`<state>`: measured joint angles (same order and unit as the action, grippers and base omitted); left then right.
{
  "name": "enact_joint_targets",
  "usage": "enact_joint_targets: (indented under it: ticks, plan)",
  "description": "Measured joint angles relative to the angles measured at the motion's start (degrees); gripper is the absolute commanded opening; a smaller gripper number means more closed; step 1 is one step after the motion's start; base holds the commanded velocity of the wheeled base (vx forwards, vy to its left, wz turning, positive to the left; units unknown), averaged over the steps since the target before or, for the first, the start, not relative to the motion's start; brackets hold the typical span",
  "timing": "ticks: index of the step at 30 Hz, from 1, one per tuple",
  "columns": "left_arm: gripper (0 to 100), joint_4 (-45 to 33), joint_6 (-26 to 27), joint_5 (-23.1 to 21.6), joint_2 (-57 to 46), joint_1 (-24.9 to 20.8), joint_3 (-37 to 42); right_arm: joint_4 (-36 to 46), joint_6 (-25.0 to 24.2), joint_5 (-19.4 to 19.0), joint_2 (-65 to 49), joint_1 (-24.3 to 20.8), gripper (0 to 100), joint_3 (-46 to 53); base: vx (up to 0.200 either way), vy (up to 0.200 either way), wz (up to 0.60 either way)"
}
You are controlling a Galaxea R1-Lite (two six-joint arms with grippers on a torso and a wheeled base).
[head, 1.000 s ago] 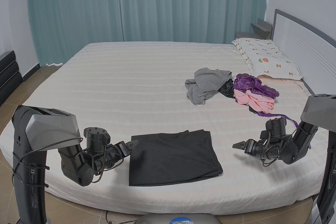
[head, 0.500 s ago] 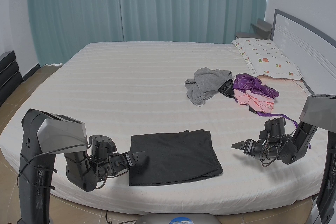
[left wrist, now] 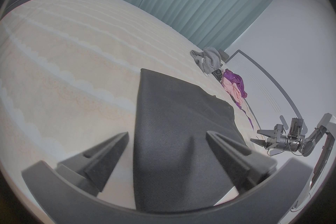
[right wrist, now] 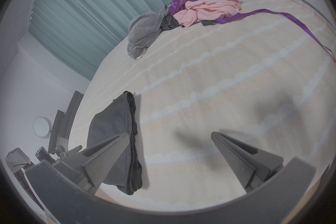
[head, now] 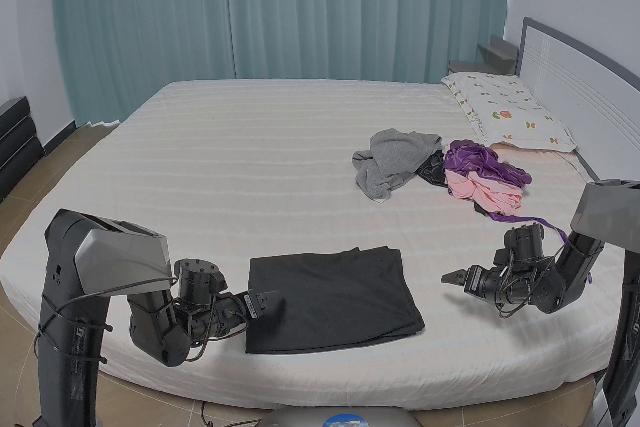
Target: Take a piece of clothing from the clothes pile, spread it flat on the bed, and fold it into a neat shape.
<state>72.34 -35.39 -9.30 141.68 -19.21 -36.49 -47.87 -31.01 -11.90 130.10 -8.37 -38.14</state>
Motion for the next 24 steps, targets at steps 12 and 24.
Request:
enact_joint_targets:
  ticks: [12,24]
  plan:
    - [0,-0.05,-2.0,1.8,0.13,0.04,-1.16,0.0,-0.02,0.16,-0.02,0.06,100,0.05,0.0,0.0,0.0]
    - [0,0.71,-2.51,1.83,0.11,0.22,-1.13,0.0,0.0,-0.02,0.06,0.61,100,-0.24,0.0,0.0,0.0]
